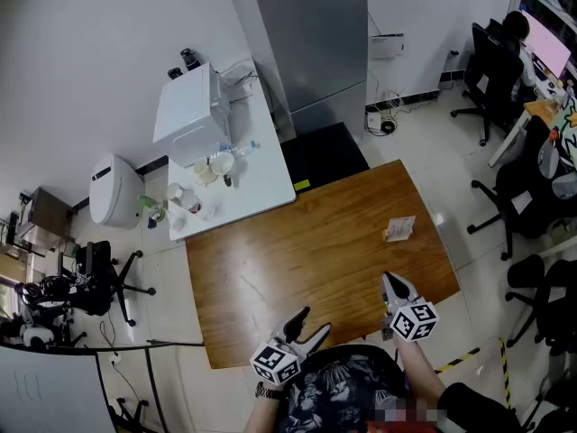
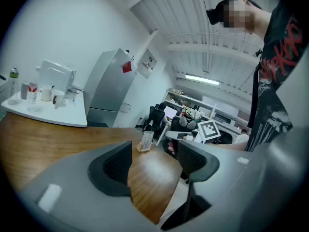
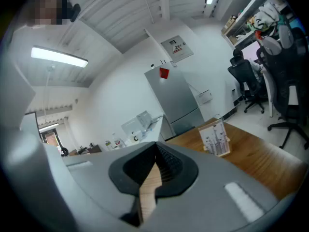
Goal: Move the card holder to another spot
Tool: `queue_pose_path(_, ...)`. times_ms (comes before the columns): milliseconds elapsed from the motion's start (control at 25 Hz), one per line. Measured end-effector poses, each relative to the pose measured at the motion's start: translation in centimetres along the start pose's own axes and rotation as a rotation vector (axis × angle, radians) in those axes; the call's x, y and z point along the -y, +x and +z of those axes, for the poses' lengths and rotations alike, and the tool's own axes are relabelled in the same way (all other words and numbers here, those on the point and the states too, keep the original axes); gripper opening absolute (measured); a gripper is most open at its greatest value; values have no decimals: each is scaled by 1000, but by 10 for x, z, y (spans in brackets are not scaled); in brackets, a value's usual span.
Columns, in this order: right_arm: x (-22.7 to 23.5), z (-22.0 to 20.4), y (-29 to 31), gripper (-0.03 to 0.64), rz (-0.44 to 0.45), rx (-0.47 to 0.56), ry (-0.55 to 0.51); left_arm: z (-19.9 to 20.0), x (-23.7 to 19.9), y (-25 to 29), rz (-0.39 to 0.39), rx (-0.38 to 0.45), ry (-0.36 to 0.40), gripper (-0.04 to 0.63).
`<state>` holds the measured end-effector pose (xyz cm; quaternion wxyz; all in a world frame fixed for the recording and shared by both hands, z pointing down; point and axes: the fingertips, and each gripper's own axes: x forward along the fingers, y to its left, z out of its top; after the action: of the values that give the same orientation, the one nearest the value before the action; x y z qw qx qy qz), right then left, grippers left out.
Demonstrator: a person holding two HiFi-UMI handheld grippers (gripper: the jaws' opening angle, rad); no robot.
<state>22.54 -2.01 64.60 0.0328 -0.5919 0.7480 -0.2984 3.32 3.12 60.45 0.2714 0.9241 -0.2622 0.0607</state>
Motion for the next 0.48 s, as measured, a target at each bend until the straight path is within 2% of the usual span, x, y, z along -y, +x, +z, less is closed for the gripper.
queue_pose_path(40, 16, -5, 4, 3, -33, -25, -22, 0, -1, 3, 13, -9, 6, 275)
queue_pose_path(80, 33, -10, 9, 48, -69, -51, -45, 0, -1, 6, 25, -17, 10, 284)
queue_pose_path(160, 74, -19, 19, 198, -156, -112, -94, -2, -1, 11, 36, -28, 10, 288)
queue_pose_path(200, 96, -24, 26, 310, -208, -146, -121, -4, 1, 13, 32, -33, 7, 290)
queue_pose_path(240, 120, -29, 33, 393, -260, -177, -147, -5, 5, 14, 22, -41, 6, 295)
queue_pose_path(280, 142, -33, 44, 453, -306, -203, -167, -5, 12, 15, 6, -53, 11, 301)
queue_pose_path(360, 179, -40, 71, 532, -367, -245, -177, -11, 24, 16, -25, -82, 34, 302)
queue_pose_path(480, 210, -46, 115, 580, -389, -312, -190, -25, 37, 17, -21, -142, 52, 302)
